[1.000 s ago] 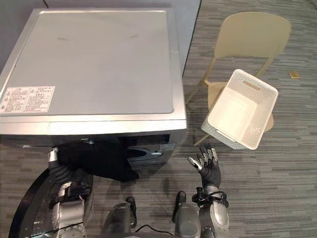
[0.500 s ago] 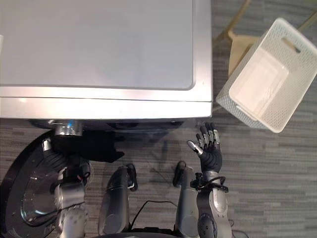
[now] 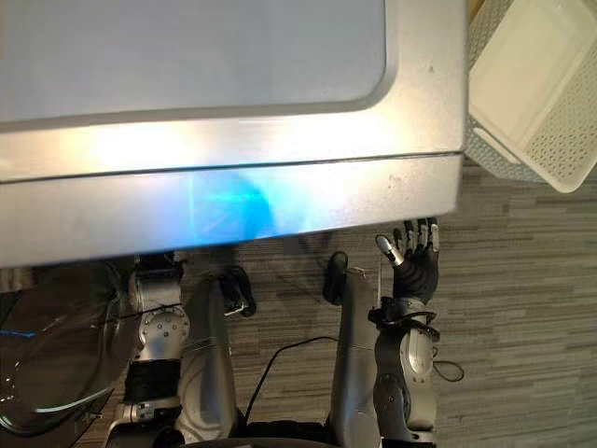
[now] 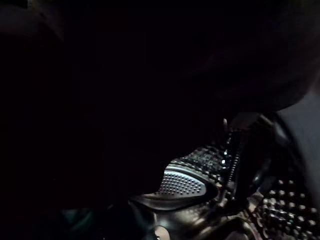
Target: Pick up the laundry basket with both hands and put the clothes into the washing machine.
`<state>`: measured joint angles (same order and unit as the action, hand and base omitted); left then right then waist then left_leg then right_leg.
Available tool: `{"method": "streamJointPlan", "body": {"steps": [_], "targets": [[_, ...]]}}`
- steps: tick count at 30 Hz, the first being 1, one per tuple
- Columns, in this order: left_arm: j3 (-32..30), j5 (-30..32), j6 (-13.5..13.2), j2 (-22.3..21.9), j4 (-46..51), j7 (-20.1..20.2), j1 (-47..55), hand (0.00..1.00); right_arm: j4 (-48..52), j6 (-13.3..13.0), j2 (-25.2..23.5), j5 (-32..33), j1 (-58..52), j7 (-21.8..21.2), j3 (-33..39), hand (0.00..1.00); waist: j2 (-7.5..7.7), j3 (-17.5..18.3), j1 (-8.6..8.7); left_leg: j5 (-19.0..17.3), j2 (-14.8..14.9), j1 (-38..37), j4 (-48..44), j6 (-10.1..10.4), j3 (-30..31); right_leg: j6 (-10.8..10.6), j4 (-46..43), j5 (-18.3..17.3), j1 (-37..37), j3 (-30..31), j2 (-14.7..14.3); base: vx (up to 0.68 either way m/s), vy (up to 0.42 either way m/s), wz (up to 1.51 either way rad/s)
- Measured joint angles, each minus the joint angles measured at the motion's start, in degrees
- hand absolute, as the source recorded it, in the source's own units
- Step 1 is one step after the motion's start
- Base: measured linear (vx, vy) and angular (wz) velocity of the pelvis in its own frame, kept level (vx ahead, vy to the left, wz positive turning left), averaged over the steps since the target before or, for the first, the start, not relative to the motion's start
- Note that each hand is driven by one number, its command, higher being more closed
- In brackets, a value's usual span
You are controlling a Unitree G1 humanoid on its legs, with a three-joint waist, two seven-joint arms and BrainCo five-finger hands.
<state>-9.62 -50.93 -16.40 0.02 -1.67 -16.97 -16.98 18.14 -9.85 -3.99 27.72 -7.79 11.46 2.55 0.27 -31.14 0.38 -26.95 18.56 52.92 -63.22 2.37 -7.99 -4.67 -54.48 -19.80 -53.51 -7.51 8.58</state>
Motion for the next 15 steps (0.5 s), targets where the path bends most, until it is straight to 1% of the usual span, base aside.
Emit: {"method": "streamJointPlan", "body": {"steps": [3, 4, 5, 6, 8, 9, 10, 11, 12, 13, 14, 15], "targets": [[-0.01, -0.43, 0.00, 3.33, -3.31, -0.87, -4.65, 1.00, -1.20, -0.05, 0.02, 0.02, 1.11, 0.98, 0.46, 0.00, 0.24, -0.12, 0.40, 0.00, 0.63, 1.57, -1.03, 0.00, -0.12, 0.17, -0.60, 0.12, -1.64, 0.22, -0.55, -0.04, -0.042, -0.12], [0.02, -1.12, 0.32, 5.24, -3.94, -1.06, -7.45, 1.00, -1.40, -0.05, 0.04, 0.19, 1.29, 1.12, 1.15, 0.00, 0.32, -0.14, 0.56, 0.00, 0.70, 2.25, -1.00, 0.00, -0.32, 0.24, -0.78, 0.19, -2.62, 0.45, -0.58, -0.06, -0.049, -0.11], [-0.01, -1.19, 0.35, 7.93, -3.96, -1.14, -10.16, 1.00, -1.48, -0.07, 0.05, 0.91, 1.29, 1.14, 1.63, 0.00, 0.44, -0.18, 0.80, 0.00, 0.92, 3.11, -0.97, 0.00, -0.48, 0.34, -0.83, 0.56, -3.75, 0.58, -0.77, -0.06, -0.059, -0.11], [-0.01, -1.16, 0.41, 9.49, -3.98, -1.32, -11.61, 1.00, -1.50, -0.07, 0.05, 1.15, 1.30, 1.19, 1.89, 0.00, 0.50, -0.21, 0.95, 0.00, 1.24, 3.59, -0.95, 0.00, -0.58, 0.34, -0.77, 0.64, -4.24, 0.66, -0.93, -0.08, -0.086, -0.18], [0.01, -1.14, 1.20, 16.50, -4.11, -2.23, -17.16, 1.00, -1.51, -0.11, 0.05, 1.39, 1.30, 1.72, 2.44, 0.00, 0.67, -0.27, 1.54, 0.00, 1.71, 5.55, -0.92, 0.00, -0.93, 0.52, -0.45, 1.77, -6.63, 1.18, -1.75, -0.09, -0.073, -0.24], [0.02, -0.60, 1.74, 19.12, -4.17, -2.70, -19.28, 1.00, -1.59, -0.11, 0.06, 1.42, 1.28, 2.10, 2.41, 0.00, 0.67, -0.28, 1.97, 0.01, 1.94, 6.15, -0.90, 0.01, -1.08, 0.49, -0.34, 2.07, -7.37, 1.24, -1.96, -0.06, -0.045, -0.20], [0.07, 0.08, 2.25, 20.71, -4.18, -3.18, -20.65, 1.00, -1.61, -0.12, 0.06, 1.45, 1.19, 2.19, 2.43, 0.00, 0.68, -0.28, 2.09, 0.01, 2.37, 6.46, -0.94, 0.01, -1.28, 0.53, -0.33, 2.22, -7.79, 1.34, -2.09, -0.07, -0.068, -0.19], [0.10, 2.62, 3.07, 23.88, -4.21, -3.82, -23.19, 1.00, -1.83, -0.12, 0.06, 1.49, 1.13, 2.20, 2.37, 0.00, 0.71, -0.31, 2.20, 0.01, 2.53, 6.86, -0.97, 0.00, -1.57, 0.77, -0.25, 2.73, -8.33, 1.49, -2.42, -0.07, -0.071, -0.20], [0.12, 6.73, 3.27, 27.45, -4.21, -4.67, -25.07, 1.00, -2.06, -0.12, 0.07, 1.50, 0.94, 2.05, 2.11, 0.00, 0.71, -0.31, 2.49, 0.02, 2.63, 6.98, -0.84, 0.01, -1.65, 0.77, -0.10, 2.90, -8.57, 1.51, -2.46, -0.07, -0.069, -0.16], [0.12, 9.61, 3.20, 28.59, -4.20, -4.85, -24.94, 1.00, -2.04, -0.29, 0.07, 1.51, 0.73, 1.75, 2.07, 0.00, 0.71, -0.30, 2.82, 0.03, 2.63, 7.09, -0.79, 0.01, -1.66, 0.77, -0.09, 2.90, -8.71, 1.49, -2.49, -0.06, -0.068, -0.05], [0.16, 14.10, 3.51, 29.99, -4.01, -5.99, -24.86, 1.00, -2.11, -1.04, 0.10, 1.61, 0.00, 0.98, 2.19, 0.00, 0.71, -0.31, 3.06, 0.04, 2.65, 7.37, -0.64, 0.02, -1.71, 0.80, -0.05, 2.91, -9.05, 1.45, -2.54, -0.03, -0.058, 0.01], [0.16, 16.13, 3.73, 30.66, -3.65, -6.80, -24.89, 1.00, -2.11, -1.15, 0.11, 1.66, -0.38, 0.67, 2.17, 0.00, 0.71, -0.31, 3.01, 0.04, 2.66, 7.51, -0.56, 0.03, -1.74, 0.84, 0.04, 2.94, -9.21, 1.41, -2.55, -0.05, -0.071, 0.02]]}}
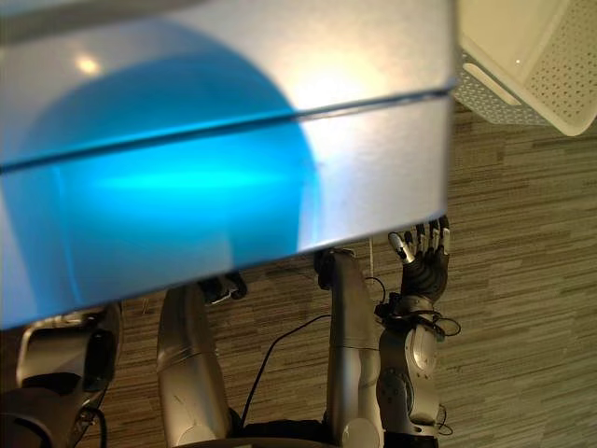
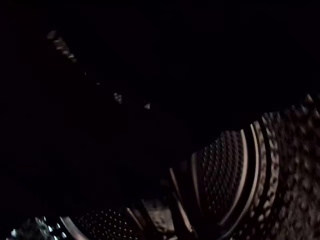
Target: Pick up the laundry basket with both hands and put the clothes into the washing machine.
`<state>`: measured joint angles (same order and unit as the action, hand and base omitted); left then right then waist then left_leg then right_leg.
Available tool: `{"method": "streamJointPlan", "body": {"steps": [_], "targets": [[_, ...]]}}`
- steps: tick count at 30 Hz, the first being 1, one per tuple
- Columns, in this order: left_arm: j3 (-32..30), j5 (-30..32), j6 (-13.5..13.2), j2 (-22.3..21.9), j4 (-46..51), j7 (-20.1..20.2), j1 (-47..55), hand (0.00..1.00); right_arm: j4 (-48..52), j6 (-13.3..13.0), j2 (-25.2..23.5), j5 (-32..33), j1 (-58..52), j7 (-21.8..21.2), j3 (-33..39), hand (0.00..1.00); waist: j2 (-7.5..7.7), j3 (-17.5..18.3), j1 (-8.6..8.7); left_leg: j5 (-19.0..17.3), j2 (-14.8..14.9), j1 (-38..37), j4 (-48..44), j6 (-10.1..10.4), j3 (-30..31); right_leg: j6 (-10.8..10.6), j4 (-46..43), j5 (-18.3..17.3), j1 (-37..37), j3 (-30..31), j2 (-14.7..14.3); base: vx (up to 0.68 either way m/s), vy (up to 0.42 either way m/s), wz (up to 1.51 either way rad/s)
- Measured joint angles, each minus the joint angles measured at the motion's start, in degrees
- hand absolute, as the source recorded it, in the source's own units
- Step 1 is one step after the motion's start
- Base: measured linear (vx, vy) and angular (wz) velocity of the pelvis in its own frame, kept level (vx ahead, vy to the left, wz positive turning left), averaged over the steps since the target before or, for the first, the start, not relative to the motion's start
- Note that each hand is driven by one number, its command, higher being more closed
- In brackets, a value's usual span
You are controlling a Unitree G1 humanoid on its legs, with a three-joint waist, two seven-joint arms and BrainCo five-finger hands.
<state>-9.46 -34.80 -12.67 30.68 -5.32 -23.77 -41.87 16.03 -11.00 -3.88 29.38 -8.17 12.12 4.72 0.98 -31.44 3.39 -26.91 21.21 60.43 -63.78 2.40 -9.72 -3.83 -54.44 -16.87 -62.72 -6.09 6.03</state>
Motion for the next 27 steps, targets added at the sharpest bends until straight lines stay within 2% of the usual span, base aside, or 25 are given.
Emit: {"method": "streamJointPlan", "body": {"steps": [2, 3, 7, 9, 13, 15, 17, 20, 22, 27], "targets": [[0.52, 8.22, 0.44, 2.65, 0.53, -2.57, -0.45, 1.00, -0.07, -0.33, 0.13, 0.35, -1.00, -1.75, -0.09, 0.00, 0.02, 0.01, -0.19, 0.01, 0.00, 0.40, 0.40, 0.01, -0.47, 0.21, 0.27, 0.22, -0.79, 0.08, 0.01, -0.06, -0.070, -0.01], [0.67, 9.78, 0.66, 3.08, 0.51, -2.91, -0.73, 1.00, -0.35, -0.63, 0.15, 0.43, -1.02, -2.39, -0.06, 0.00, 0.02, 0.01, -0.26, 0.01, 0.01, 0.45, 0.62, 0.00, -0.74, 0.24, 0.46, 0.49, -1.02, 0.19, 0.01, -0.06, -0.055, -0.05], [6.31, 12.39, 1.50, 6.09, -0.47, -2.49, -5.48, 1.00, -1.57, -1.65, 1.07, 2.11, -1.58, -3.67, -0.06, 0.00, 0.04, 0.02, -1.28, 0.05, -0.09, 1.60, 0.75, -0.05, -1.19, 0.46, 0.80, 1.51, -2.13, 0.28, 0.12, -0.07, -0.036, -0.01], [10.21, 13.01, 2.39, 7.73, -5.18, -1.31, -11.83, 1.00, -1.70, -1.78, 1.37, 2.20, -2.26, -4.60, -0.11, 0.00, 0.09, 0.02, -1.66, 0.24, -0.21, 2.49, 0.52, -0.40, -1.37, 0.09, 1.08, 2.22, -2.78, 0.60, 0.21, -0.09, -0.027, 0.00], [15.94, 13.25, 4.95, 7.76, -13.51, 0.44, -19.39, 1.00, -1.84, -1.86, 2.18, 2.91, -3.73, -4.88, -0.05, 0.00, 0.14, 0.05, -2.81, 0.83, -0.31, 3.47, 0.39, -1.43, -1.90, -0.24, 1.80, 3.85, -3.66, 1.29, 0.26, -0.13, -0.036, 0.00], [18.99, 13.62, 6.36, 8.08, -18.73, 1.32, -24.43, 1.00, -2.61, -1.88, 2.44, 4.03, -3.73, -4.96, -0.01, 0.00, 0.21, 0.09, -2.98, 1.47, -0.27, 4.91, 0.38, -2.10, -2.01, -0.27, 2.69, 5.37, -4.61, 1.40, 0.32, -0.21, -0.062, 0.04], [22.81, 16.73, 7.73, 9.31, -22.19, 1.21, -29.71, 1.00, -3.77, -1.87, 3.23, 4.38, -3.72, -4.97, 0.06, 0.00, 0.21, 0.09, -3.01, 2.27, -0.31, 6.92, 0.62, -2.88, -2.52, -0.56, 4.17, 7.25, -6.09, 1.72, 0.41, -0.20, -0.020, 0.01], [27.27, 20.23, 8.05, 10.77, -25.61, 0.99, -34.38, 1.00, -4.09, -1.86, 3.28, 4.80, -3.73, -5.05, 0.71, 0.00, 0.31, 0.06, -2.87, 3.30, -0.33, 8.38, 0.92, -4.08, -4.60, -0.75, 6.13, 9.77, -7.73, 3.11, 0.66, -0.16, 0.020, -0.07], [29.36, 20.41, 8.19, 10.93, -27.27, 0.83, -35.64, 1.00, -4.21, -1.87, 3.28, 4.95, -3.78, -5.14, 1.09, 0.00, 0.32, 0.07, -2.75, 3.51, -0.36, 8.41, 0.92, -4.54, -5.34, -1.04, 7.19, 10.89, -7.78, 3.61, 0.72, -0.14, 0.055, -0.13], [38.31, 25.45, 8.71, 12.57, -29.32, -1.81, -41.54, 1.00, -4.66, -1.93, 4.16, 6.05, -3.84, -5.96, 2.31, 0.00, 0.47, 0.11, -2.47, 4.46, -1.20, 10.16, 0.72, -6.60, -7.13, -2.62, 8.75, 13.78, -9.40, 5.36, 1.40, -0.09, 0.060, -0.03]]}}
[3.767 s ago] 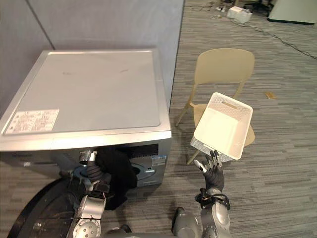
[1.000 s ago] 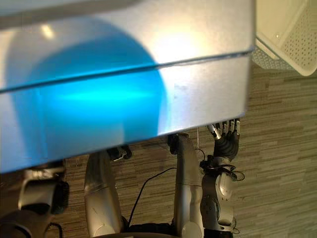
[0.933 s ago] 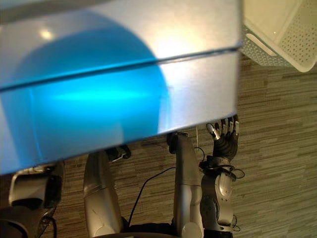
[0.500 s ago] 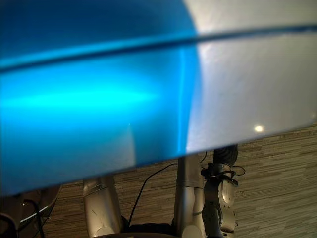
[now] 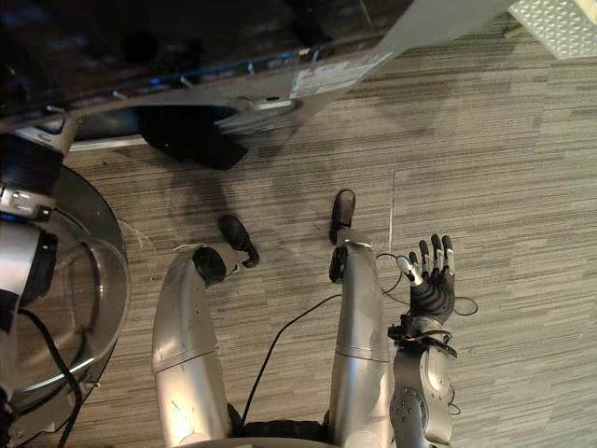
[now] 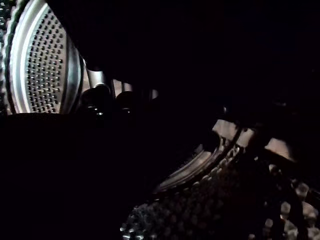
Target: Pick up the laundry basket with both hands and put the clothes into the washing machine.
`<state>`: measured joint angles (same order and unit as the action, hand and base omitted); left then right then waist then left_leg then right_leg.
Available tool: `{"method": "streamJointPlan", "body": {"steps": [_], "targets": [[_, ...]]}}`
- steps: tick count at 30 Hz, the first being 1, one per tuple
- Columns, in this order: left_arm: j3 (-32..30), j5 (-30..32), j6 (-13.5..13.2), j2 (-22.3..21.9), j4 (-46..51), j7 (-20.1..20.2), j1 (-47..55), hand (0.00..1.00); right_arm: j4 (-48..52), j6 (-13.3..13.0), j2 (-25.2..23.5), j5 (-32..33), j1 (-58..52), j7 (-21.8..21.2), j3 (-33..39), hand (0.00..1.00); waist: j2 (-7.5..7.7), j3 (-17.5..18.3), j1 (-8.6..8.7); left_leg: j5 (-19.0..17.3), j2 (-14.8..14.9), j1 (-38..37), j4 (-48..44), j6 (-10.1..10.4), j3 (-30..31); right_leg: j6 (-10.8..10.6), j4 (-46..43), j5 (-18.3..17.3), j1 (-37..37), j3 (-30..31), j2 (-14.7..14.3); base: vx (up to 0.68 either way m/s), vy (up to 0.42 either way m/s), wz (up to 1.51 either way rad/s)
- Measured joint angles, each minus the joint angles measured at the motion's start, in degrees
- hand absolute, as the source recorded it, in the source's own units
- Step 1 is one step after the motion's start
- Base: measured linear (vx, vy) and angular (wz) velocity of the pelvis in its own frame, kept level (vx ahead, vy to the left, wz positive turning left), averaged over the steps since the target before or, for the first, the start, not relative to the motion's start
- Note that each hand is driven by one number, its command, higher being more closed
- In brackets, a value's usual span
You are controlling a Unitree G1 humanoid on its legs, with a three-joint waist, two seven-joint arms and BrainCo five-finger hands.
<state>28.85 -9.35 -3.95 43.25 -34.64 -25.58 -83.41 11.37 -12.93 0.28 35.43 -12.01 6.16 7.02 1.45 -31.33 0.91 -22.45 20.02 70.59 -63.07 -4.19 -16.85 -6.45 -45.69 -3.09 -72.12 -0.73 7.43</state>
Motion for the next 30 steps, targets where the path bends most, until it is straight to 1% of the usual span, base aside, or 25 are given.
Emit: {"method": "streamJointPlan", "body": {"steps": [2, 3, 4, 7, 10, 12, 13, 16, 19, 22, 24, 25, 26, 29, 30], "targets": [[1.02, 1.30, 0.02, 0.68, -0.02, -1.04, -0.82, 1.00, 0.00, -0.03, 0.11, 0.00, 0.00, -0.03, 0.26, 0.00, 0.00, 0.00, 0.08, -0.04, 0.00, 0.36, -0.22, -0.11, -0.36, -0.16, 0.42, 0.72, -0.40, 0.30, 0.00, -0.07, 0.048, -0.08], [1.02, 1.87, 0.12, 0.90, -0.62, -2.22, -1.09, 1.00, -0.04, -0.04, 0.11, -0.01, 0.00, 0.04, 0.56, 0.00, 0.00, 0.00, 0.34, 0.07, 0.01, 0.49, -0.25, -0.41, -0.68, -0.40, 1.13, 1.40, -0.44, 0.58, -0.08, -0.08, 0.053, -0.12], [1.02, 2.58, 0.30, 0.99, -1.15, -2.45, -1.15, 0.00, -0.03, -0.05, 0.10, -0.01, 0.00, 0.10, 0.74, 0.00, 0.00, 0.00, 0.49, 0.05, 0.01, 0.49, -0.25, -0.46, -0.79, -0.55, 1.46, 1.59, -0.40, 0.70, -0.12, -0.10, 0.063, -0.12], [1.02, 3.89, 1.10, 1.86, -2.47, -2.14, -1.43, 0.00, -0.04, -0.32, 0.28, -0.01, -0.02, 0.22, 1.67, 0.00, 0.00, 0.00, 1.19, -0.05, 0.16, 0.50, 0.02, -0.85, -1.70, -0.13, 3.24, 2.58, -0.32, 1.01, -0.15, -0.09, 0.049, -0.11], [1.29, 4.85, 1.31, 2.01, -5.60, -0.25, -2.56, 0.00, -0.90, -0.31, 0.21, -0.01, -0.08, 0.17, 1.54, 0.00, 0.02, -0.01, 1.47, 0.03, 0.41, 0.52, 0.31, -1.04, -2.35, 0.09, 3.99, 2.95, -0.34, 1.09, -0.19, -0.09, 0.033, -0.08], [1.80, 4.96, 1.57, 2.03, -6.54, 1.68, -2.81, 0.00, -1.33, -0.27, 0.20, -0.01, -0.13, 0.12, 1.30, 0.00, 0.02, -0.01, 1.47, -0.07, 0.56, 0.52, 0.42, -0.85, -2.40, 0.09, 4.42, 2.96, -0.33, 1.03, -0.29, -0.09, 0.010, -0.05], [1.79, 5.06, 1.68, 2.31, -6.54, 3.27, -2.88, 0.00, -1.54, -0.27, 0.20, 0.02, -0.15, -0.02, 1.17, 0.00, 0.02, -0.01, 1.48, -0.06, 0.84, 0.52, 0.82, -0.83, -2.70, 0.08, 5.04, 2.96, -0.33, 0.86, -0.38, -0.06, -0.002, -0.08], [1.79, 5.04, 1.75, 2.38, -6.54, 4.53, -2.91, 0.00, -1.63, -0.25, 0.19, 0.05, -0.18, -0.06, 1.00, 0.00, 0.03, -0.02, 1.63, -0.07, 0.95, 0.53, 0.83, -0.83, -2.83, 0.52, 5.12, 3.40, -0.41, 0.80, -0.40, -0.04, 0.006, -0.05], [1.25, 4.70, 2.04, 2.36, -6.52, 5.59, -3.05, 0.00, -1.62, -0.25, 0.14, 0.10, -0.42, -0.19, 0.82, 0.00, 0.03, -0.02, 1.67, 0.11, 1.06, 0.74, 0.77, -1.16, -2.78, 0.02, 5.00, 3.72, -0.55, 0.68, -0.45, -0.04, 0.007, -0.03], [-3.09, 1.90, 2.15, 2.16, -6.42, 5.45, -3.37, 0.00, -1.60, -0.19, 0.11, 0.14, -1.38, -0.20, -0.02, 0.00, 0.03, -0.02, 2.30, 0.12, 1.17, 1.70, 0.13, -1.17, -2.55, -0.17, 4.40, 3.83, -1.37, 0.67, -0.49, -0.05, 0.005, -0.02], [-5.47, -2.51, 2.09, 2.08, -6.44, 5.38, -3.49, 0.00, -1.61, 0.30, -0.03, 0.23, -1.89, -0.19, -1.18, 0.00, 0.04, -0.03, 3.09, 0.10, 1.19, 2.04, -0.05, -1.15, -2.48, -0.09, 4.30, 3.77, -1.59, 0.68, -0.48, -0.07, 0.008, 0.01], [-5.98, -3.85, 2.05, 1.98, -6.44, 5.39, -3.49, 0.00, -1.61, 0.44, -0.06, 0.23, -1.91, -0.19, -1.29, 0.00, 0.04, -0.03, 3.17, 0.08, 1.20, 2.09, -0.06, -1.12, -2.48, -0.08, 4.29, 3.76, -1.63, 0.69, -0.48, -0.07, 0.008, 0.01], [-7.11, -6.57, 2.02, 1.68, -6.43, 5.36, -3.53, 0.00, -1.61, 0.58, -0.12, 0.25, -1.90, -0.17, -1.30, 0.00, 0.04, -0.03, 3.21, 0.08, 1.20, 2.21, -0.10, -1.13, -2.46, -0.08, 4.17, 3.76, -1.76, 0.70, -0.47, -0.05, 0.006, 0.01], [-7.83, -10.43, 2.01, 1.51, -6.44, 5.41, -3.55, 0.00, -1.61, 0.63, -0.15, 0.26, -1.91, -0.11, -1.32, 0.00, 0.04, -0.03, 3.21, 0.11, 1.25, 2.36, -0.45, -1.16, -2.23, -0.26, 3.40, 3.62, -2.05, 0.65, -0.45, -0.06, 0.002, 0.02], [-9.58, -11.40, 1.95, 0.78, -6.44, 5.42, -3.55, 0.00, -1.61, 0.69, -0.19, 0.33, -1.90, -0.06, -1.32, 0.00, 0.04, -0.03, 3.21, 0.11, 1.26, 2.41, -0.62, -1.17, -2.05, -0.41, 3.10, 3.51, -2.09, 0.59, -0.45, -0.04, -0.001, 0.02]]}}
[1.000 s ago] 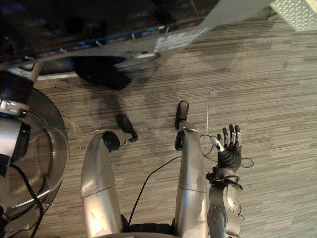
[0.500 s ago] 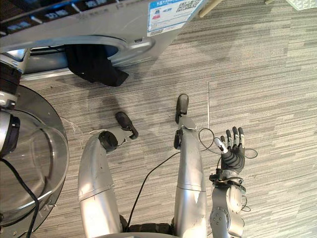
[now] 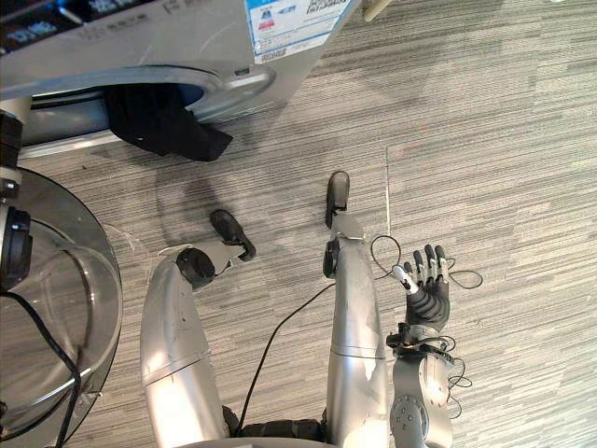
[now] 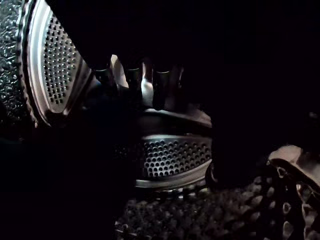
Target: Pick up the laundry basket with both hands and put the clothes into the washing machine.
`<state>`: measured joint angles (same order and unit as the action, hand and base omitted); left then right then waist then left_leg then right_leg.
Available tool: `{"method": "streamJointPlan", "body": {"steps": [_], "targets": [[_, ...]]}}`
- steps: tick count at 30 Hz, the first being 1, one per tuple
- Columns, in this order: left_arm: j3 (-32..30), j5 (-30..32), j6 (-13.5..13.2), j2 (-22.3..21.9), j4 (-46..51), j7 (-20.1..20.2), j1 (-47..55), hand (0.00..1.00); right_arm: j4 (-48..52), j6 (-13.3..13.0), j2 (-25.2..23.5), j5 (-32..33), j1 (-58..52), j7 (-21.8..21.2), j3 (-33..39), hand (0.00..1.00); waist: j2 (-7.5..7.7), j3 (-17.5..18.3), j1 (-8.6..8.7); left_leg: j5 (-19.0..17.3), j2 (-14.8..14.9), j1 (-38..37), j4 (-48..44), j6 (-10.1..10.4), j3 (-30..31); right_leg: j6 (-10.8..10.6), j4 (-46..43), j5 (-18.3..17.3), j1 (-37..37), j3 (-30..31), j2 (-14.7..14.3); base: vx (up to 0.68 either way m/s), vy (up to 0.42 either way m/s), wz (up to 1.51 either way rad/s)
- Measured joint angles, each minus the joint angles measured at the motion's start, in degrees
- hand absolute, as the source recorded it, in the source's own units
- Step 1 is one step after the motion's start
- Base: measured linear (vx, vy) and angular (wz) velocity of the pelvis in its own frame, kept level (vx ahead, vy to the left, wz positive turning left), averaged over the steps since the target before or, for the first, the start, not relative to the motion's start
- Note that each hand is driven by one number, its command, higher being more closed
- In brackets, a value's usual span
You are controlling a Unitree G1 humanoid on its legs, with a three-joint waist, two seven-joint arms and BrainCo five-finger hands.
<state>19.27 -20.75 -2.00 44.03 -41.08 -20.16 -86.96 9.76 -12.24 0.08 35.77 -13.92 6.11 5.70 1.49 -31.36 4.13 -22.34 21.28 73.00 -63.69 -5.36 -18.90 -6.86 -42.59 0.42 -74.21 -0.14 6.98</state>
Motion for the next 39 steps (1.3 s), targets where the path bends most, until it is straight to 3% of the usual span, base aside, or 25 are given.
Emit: {"method": "streamJointPlan", "body": {"steps": [2, 9, 11, 13, 17, 22, 24, 27, 36, 39], "targets": [[-1.38, -2.08, -0.43, -0.76, 0.00, 0.05, 0.01, 0.00, 0.00, 0.19, -0.14, 0.11, 0.00, 0.08, 0.00, 0.00, 0.00, 0.00, 0.01, -0.01, -0.01, 0.09, -0.25, 0.00, 0.30, -0.26, -0.41, -0.21, 0.00, -0.08, 0.00, -0.05, 0.003, 0.03], [-7.50, -23.94, -3.76, -3.06, 0.24, 0.14, 1.18, 0.00, 0.01, 1.56, -0.94, 0.02, 0.00, 1.46, -0.72, 0.00, 0.00, 0.00, 0.40, -0.01, -0.08, -0.08, -0.42, 0.02, 0.73, -0.14, -1.63, -0.83, -0.02, -0.35, 0.10, -0.05, 0.005, 0.03], [-10.66, -30.92, -5.06, -3.07, 2.82, 0.18, 3.70, 0.00, 0.04, 1.88, -1.19, -0.21, 0.00, 1.51, -1.77, 0.00, -0.01, 0.00, 1.05, -0.01, -0.02, -0.34, -0.56, 0.03, 0.84, -0.14, -2.35, -1.33, -0.02, -0.40, 0.10, -0.05, -0.006, 0.03], [-13.49, -32.85, -6.16, -3.03, 8.17, 0.25, 7.66, 0.00, 0.04, 2.16, -1.54, -0.37, -0.01, 1.48, -2.45, 0.00, -0.04, -0.02, 1.48, -0.03, 0.04, -0.65, -0.64, 0.05, 0.90, -0.19, -3.04, -1.88, 0.00, -0.38, 0.10, -0.04, -0.014, 0.02], [-21.14, -32.36, -9.08, -2.80, 21.87, -0.05, 19.16, 0.00, 0.27, 2.19, -2.45, -0.53, -0.01, 1.39, -3.27, 0.00, -0.09, -0.05, 1.44, -0.06, 0.74, -1.48, -0.84, 0.27, 1.03, 0.51, -4.23, -2.66, 0.11, -0.66, -0.33, -0.03, -0.020, -0.03], [-32.81, -21.89, -11.37, -3.81, 37.47, -4.97, 37.50, 0.00, 0.75, 1.29, -2.45, -2.19, -0.05, 1.30, -3.28, 0.00, -0.21, -0.07, 1.94, -0.15, 1.63, -1.98, -0.94, 1.16, 1.78, 1.34, -5.53, -4.04, 0.23, -1.41, -0.99, -0.02, -0.018, -0.02], [-35.43, -12.77, -12.05, -8.26, 46.05, -7.17, 48.43, 0.00, 1.04, 0.79, -2.42, -2.54, -0.02, 1.28, -2.35, 0.00, -0.22, -0.06, 1.28, -0.41, 1.68, -3.21, -1.11, 1.72, 2.27, 1.76, -7.21, -5.61, 0.93, -1.65, -0.97, 0.00, -0.036, 0.10], [-39.28, -6.48, -11.63, -14.61, 48.42, -8.95, 53.25, 0.00, 2.10, -0.72, -2.43, -2.64, -0.02, 1.25, -1.35, 0.00, -0.39, -0.04, 1.47, -1.02, 1.69, -5.11, -1.18, 2.82, 3.17, 2.19, -8.24, -7.36, 2.69, -2.24, -0.99, 0.00, -0.020, 0.04], [-37.06, -0.36, -10.14, -31.66, 52.09, -7.15, 67.22, 0.00, 2.72, -1.95, -2.37, -4.43, -0.03, 1.44, 0.59, 0.00, -1.46, -0.05, -0.06, -0.92, -0.94, -15.11, 2.73, 3.11, 3.49, 2.39, -8.07, -10.54, 11.16, -3.12, 0.80, 0.08, -0.009, 0.07], [-34.45, 1.87, -10.12, -36.46, 52.08, -5.69, 73.38, 0.00, 2.80, -2.67, -2.38, -4.85, -0.02, 1.49, 0.38, 0.00, -1.56, -0.07, -0.99, 0.01, -1.80, -17.97, 2.12, 4.56, 4.47, 2.81, -8.14, -11.71, 14.69, -3.15, 1.24, 0.26, 0.019, 0.00]]}}
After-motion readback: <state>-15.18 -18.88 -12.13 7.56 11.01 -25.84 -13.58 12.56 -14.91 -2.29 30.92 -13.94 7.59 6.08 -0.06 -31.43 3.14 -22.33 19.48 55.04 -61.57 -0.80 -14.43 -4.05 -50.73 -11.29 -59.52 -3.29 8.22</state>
